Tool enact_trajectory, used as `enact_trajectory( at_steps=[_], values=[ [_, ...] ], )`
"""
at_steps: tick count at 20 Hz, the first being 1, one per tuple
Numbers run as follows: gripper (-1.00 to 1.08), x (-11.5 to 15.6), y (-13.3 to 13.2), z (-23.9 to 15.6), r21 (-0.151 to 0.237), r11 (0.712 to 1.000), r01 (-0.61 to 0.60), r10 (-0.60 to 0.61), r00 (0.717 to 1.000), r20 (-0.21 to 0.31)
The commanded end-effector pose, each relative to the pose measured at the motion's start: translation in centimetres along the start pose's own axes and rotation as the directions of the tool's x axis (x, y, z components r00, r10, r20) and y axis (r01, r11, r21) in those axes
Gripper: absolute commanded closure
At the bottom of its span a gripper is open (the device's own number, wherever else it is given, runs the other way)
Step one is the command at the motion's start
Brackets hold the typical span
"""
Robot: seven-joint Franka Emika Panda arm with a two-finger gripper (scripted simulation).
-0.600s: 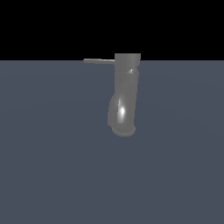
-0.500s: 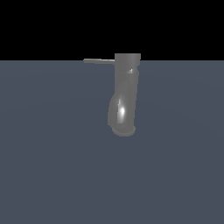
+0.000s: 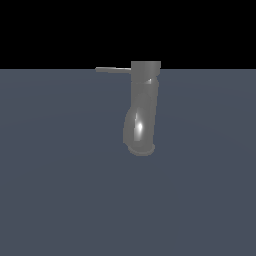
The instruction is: Turn on the faucet by rotating a designated handle.
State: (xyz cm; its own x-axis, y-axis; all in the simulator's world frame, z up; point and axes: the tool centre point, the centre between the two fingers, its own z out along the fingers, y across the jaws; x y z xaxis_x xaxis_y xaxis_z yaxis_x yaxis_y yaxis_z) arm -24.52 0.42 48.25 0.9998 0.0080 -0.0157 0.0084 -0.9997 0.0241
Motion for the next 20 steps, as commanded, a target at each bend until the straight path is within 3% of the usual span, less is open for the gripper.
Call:
enact_trajectory(
  at_steps=[1, 11, 20],
  values=[
    [1.08, 0.0, -0.1, -0.1, -0.003, 1.0, 0.003, -0.003, 1.0, -0.001],
    [1.08, 1.2, -0.2, 0.1, 0.014, 0.998, -0.056, 0.056, 0.998, 0.0],
    [1.08, 4.5, -0.6, 0.6, 0.048, 0.977, -0.206, 0.206, 0.978, 0.011]
  ],
)
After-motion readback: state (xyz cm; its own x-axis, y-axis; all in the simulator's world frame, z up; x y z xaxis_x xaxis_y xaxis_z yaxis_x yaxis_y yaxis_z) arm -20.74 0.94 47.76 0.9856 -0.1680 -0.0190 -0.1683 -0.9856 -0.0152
